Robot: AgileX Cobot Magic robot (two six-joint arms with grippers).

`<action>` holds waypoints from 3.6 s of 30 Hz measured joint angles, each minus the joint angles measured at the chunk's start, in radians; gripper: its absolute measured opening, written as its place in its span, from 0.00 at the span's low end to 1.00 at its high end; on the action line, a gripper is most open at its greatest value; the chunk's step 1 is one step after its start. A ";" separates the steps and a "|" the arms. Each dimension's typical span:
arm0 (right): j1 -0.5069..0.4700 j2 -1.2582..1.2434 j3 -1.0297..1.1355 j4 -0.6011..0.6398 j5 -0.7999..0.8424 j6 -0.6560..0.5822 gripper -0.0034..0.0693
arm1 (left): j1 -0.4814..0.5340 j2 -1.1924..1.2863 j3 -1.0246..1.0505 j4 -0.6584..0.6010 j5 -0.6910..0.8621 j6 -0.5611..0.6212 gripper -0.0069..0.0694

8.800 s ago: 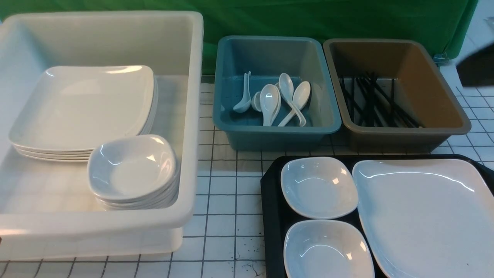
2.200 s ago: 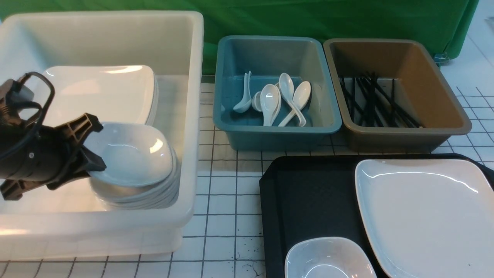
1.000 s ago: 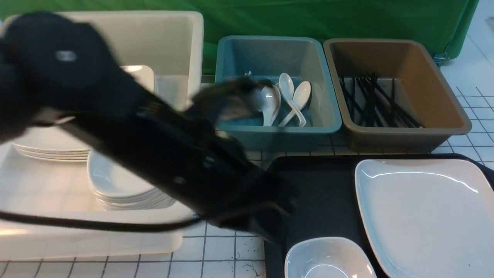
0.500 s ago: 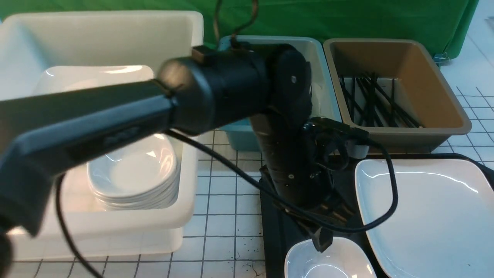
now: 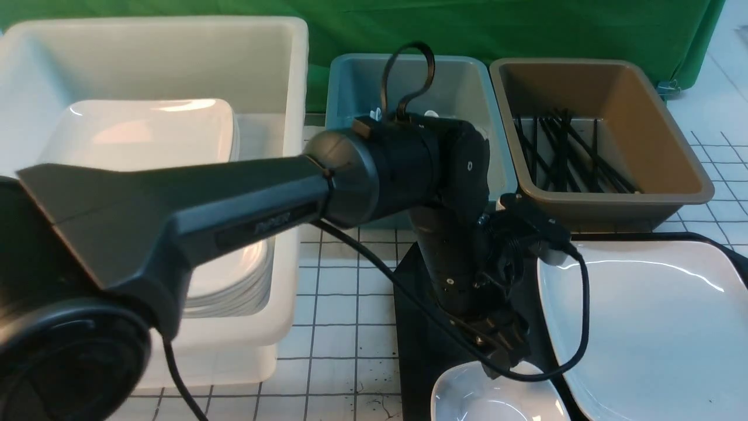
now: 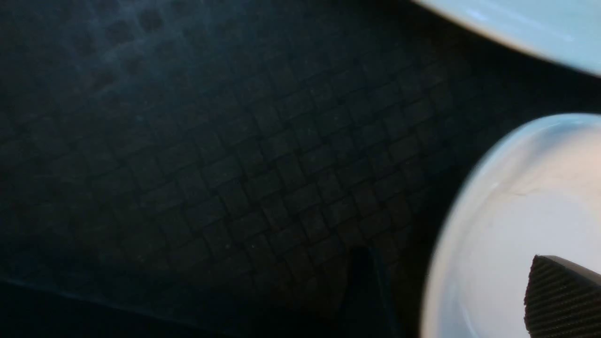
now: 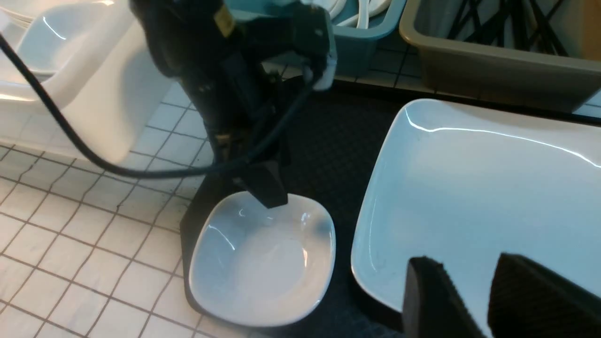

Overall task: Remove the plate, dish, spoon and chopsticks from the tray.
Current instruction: Use the left arm to grab a small plate from the dinner plate, then use the left arm to put the small plate into the large storage box on the left, then use the left arm to grab a plate from the dinner plate

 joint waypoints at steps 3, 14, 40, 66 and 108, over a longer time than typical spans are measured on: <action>0.000 0.000 0.000 0.000 0.000 0.000 0.33 | 0.000 0.038 0.000 0.000 0.002 0.009 0.65; 0.000 0.000 0.000 0.001 0.000 0.000 0.35 | 0.000 0.075 -0.011 -0.005 0.013 0.002 0.43; 0.000 0.000 0.000 0.003 0.003 0.000 0.37 | 0.228 -0.294 -0.307 0.083 0.185 -0.395 0.10; 0.000 0.000 0.000 0.002 -0.130 0.000 0.38 | 0.972 -0.628 0.599 -0.223 -0.087 -0.497 0.12; 0.000 0.000 -0.013 -0.102 0.005 -0.019 0.19 | 0.133 -0.381 0.288 -0.310 -0.102 -0.480 0.12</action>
